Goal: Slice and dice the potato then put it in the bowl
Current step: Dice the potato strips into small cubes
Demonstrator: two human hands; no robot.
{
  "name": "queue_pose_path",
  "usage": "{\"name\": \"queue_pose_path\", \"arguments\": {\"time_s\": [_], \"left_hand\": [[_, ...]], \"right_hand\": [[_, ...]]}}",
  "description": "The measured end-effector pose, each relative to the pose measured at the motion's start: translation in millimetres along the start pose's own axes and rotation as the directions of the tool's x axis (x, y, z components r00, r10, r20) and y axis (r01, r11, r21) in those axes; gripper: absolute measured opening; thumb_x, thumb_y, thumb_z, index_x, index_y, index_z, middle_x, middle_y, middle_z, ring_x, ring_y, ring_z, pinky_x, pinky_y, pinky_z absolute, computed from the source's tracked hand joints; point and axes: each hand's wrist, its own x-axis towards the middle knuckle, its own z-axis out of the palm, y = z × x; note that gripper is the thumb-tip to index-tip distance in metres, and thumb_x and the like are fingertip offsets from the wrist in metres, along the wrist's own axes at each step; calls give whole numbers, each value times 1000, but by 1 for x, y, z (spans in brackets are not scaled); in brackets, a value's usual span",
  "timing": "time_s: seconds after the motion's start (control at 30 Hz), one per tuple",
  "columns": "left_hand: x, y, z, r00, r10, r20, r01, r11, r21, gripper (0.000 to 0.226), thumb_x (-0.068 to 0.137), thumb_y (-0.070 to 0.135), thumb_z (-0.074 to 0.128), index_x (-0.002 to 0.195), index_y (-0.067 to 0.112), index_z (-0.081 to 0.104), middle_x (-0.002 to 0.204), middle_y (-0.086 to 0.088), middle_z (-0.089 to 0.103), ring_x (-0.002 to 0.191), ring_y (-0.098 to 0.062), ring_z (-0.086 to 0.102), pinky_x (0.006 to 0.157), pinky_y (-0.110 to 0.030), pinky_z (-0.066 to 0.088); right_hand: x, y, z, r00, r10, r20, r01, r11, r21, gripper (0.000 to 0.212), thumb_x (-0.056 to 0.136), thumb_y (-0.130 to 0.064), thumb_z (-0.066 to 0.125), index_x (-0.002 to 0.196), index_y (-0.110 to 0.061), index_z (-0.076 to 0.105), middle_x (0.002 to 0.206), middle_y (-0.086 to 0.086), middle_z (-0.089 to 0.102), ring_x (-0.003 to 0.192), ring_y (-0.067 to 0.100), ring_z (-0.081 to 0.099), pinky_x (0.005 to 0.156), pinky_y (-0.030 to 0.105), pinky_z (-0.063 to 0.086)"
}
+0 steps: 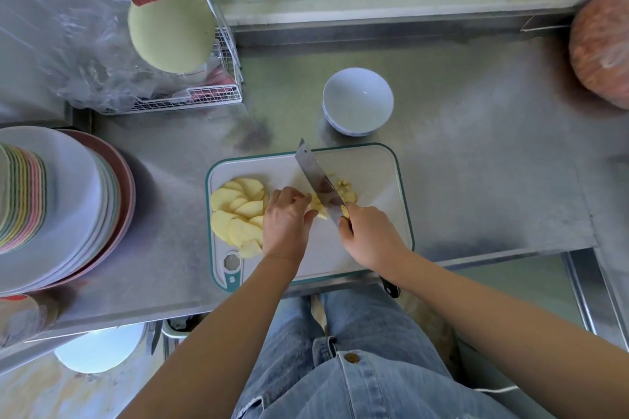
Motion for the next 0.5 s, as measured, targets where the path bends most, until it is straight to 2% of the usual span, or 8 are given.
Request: {"name": "queue_pose_path", "arguments": {"time_s": [0.23, 0.4, 0.5], "left_hand": [[5, 1, 1, 998, -42, 47, 44, 998, -35, 22, 52, -1, 89, 68, 6, 75, 77, -11, 62, 70, -34, 60, 59, -33, 50], [5, 3, -1, 997, -53, 64, 56, 998, -36, 23, 55, 2, 88, 74, 6, 76, 78, -12, 61, 71, -35, 60, 60, -35, 52], [4, 1, -1, 995, -67, 72, 70, 997, -40, 24, 59, 4, 87, 80, 5, 76, 80, -12, 62, 72, -35, 61, 62, -36, 52]], "right_hand": [[6, -7, 14, 1000, 22, -6, -22, 1000, -14, 21, 98, -21, 37, 98, -7, 53, 77, 4, 48, 72, 25, 51, 63, 30, 35], [5, -5, 21, 999, 23, -45, -23, 1000, -12, 26, 99, -26, 38, 98, -7, 55, 84, 12, 61, 80, 30, 61, 62, 30, 35], [5, -2, 15, 999, 19, -40, -18, 1000, 24, 24, 99, -25, 38, 90, -7, 51, 75, 13, 56, 75, 33, 58, 60, 31, 32]]}}
